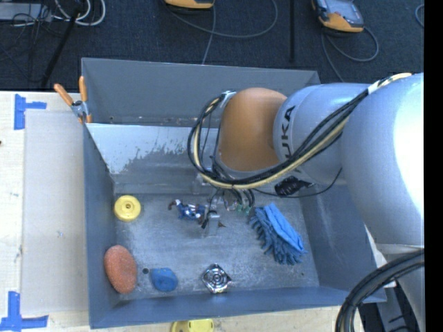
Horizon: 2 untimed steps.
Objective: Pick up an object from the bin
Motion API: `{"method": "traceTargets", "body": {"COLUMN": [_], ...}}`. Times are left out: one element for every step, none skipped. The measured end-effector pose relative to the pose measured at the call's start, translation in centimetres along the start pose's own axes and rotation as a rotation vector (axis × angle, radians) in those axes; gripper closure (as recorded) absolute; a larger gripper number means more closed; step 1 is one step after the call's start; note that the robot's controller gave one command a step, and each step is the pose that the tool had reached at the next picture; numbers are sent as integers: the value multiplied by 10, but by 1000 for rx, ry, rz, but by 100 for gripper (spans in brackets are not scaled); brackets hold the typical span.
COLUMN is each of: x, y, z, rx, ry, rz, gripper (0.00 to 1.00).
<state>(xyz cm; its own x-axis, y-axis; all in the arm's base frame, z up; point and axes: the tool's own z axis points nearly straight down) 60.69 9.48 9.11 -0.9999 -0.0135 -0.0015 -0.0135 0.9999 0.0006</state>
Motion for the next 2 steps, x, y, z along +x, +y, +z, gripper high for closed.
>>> {"method": "traceTargets", "body": {"x": [2,1], "y": [19,19], "z": [22,22], "rx": [0,0], "ry": [2,2], "rz": [43,44], "gripper": [100,100]}}
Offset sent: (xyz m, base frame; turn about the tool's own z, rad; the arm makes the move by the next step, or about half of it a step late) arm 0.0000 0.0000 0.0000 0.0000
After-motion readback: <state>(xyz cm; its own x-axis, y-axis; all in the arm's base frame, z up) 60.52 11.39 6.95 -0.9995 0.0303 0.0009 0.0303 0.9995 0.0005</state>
